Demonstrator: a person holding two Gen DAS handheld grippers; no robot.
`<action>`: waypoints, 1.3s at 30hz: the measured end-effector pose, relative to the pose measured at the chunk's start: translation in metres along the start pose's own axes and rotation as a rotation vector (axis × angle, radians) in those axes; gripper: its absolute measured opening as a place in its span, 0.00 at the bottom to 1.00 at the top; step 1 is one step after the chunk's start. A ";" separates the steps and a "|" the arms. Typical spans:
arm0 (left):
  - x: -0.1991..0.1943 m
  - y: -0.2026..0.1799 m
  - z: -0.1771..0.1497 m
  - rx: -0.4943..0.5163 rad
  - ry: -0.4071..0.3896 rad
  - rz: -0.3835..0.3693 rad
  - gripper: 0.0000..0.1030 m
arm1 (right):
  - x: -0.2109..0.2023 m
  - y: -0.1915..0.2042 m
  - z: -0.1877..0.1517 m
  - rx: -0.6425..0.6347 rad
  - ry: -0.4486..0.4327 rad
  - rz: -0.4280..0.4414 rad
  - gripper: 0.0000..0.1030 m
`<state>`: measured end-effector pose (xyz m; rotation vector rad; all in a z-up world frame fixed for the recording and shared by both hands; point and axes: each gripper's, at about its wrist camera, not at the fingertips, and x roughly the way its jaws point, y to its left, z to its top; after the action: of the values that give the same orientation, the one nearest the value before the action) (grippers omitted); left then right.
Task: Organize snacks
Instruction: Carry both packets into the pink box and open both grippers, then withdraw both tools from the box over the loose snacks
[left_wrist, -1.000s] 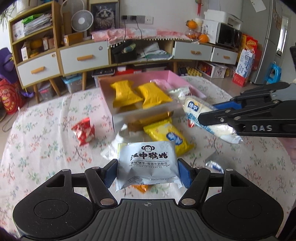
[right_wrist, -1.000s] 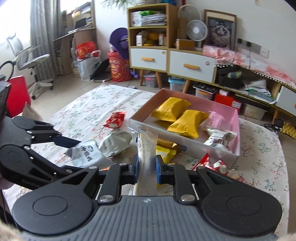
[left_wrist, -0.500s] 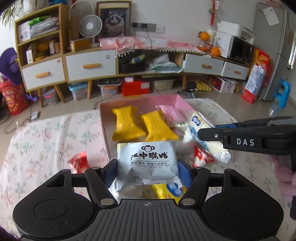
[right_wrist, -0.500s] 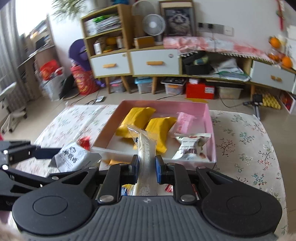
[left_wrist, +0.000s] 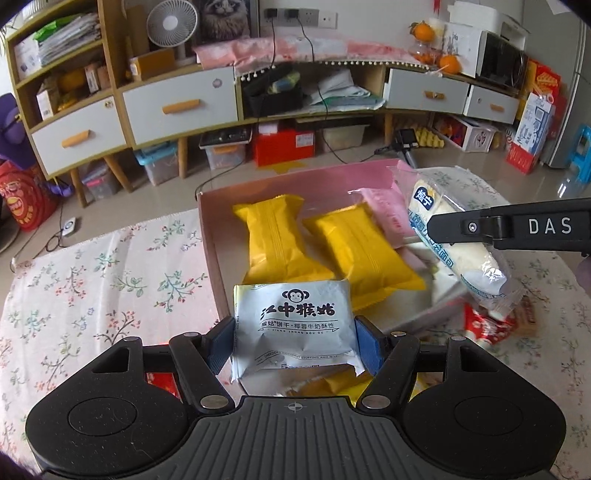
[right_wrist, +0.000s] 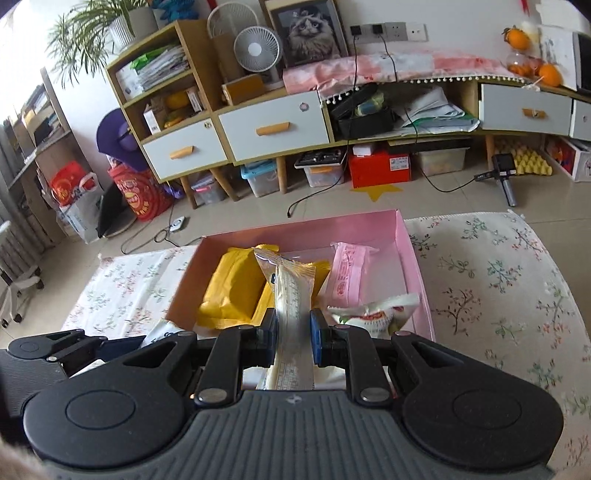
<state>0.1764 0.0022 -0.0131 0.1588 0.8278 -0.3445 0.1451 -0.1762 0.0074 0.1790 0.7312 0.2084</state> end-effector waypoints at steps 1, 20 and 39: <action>0.001 0.002 0.001 -0.002 -0.005 -0.011 0.65 | 0.004 -0.001 0.000 0.001 0.004 0.000 0.16; 0.043 0.000 0.013 -0.047 -0.021 -0.006 0.66 | 0.034 -0.014 0.002 0.097 0.005 -0.001 0.12; 0.027 -0.003 0.015 -0.013 -0.037 -0.010 0.89 | 0.014 -0.006 0.010 0.024 -0.043 0.009 0.51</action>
<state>0.2023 -0.0109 -0.0236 0.1360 0.7939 -0.3504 0.1630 -0.1796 0.0045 0.2089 0.6905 0.2043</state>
